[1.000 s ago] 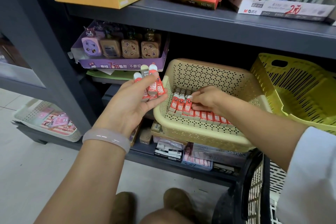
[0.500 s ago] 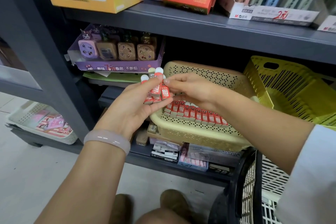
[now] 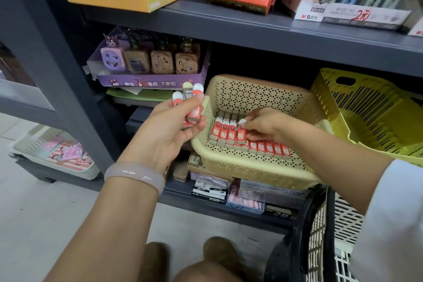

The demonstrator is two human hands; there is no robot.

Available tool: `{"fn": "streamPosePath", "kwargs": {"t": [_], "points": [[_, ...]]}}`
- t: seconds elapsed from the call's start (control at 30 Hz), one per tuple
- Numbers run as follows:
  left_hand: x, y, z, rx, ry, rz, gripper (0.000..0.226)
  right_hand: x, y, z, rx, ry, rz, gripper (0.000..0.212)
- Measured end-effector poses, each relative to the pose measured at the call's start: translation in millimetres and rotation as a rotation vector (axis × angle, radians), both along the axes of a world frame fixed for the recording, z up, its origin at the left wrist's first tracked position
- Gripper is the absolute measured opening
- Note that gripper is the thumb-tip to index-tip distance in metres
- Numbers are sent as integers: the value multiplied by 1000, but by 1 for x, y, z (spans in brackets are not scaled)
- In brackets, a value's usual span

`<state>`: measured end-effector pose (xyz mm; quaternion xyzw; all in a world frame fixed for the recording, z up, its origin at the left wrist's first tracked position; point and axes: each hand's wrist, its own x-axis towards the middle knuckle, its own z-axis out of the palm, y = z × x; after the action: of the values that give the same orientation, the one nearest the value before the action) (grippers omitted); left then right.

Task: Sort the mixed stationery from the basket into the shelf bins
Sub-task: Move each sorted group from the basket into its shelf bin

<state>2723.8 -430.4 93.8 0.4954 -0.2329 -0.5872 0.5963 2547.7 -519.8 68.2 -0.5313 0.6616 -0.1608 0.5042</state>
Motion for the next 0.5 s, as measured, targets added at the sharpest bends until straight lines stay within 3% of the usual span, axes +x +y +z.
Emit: {"fn": "streamPosePath", "kwargs": {"t": [0.27,0.33,0.4,0.5], "points": [[-4,-2,-1,-18,-65,-15,12,1,2,-2,-56,67,62,34],[-7,-3,0,-27,-89,-16,11,1,5,6,-133,-54,45,34],[-10,-4,-1,-38,-142,-15,10,6,10,19,-174,-300,81,34],[-14,-3,-1,-65,-230,-28,11,19,22,39,-186,-546,314,23]]}}
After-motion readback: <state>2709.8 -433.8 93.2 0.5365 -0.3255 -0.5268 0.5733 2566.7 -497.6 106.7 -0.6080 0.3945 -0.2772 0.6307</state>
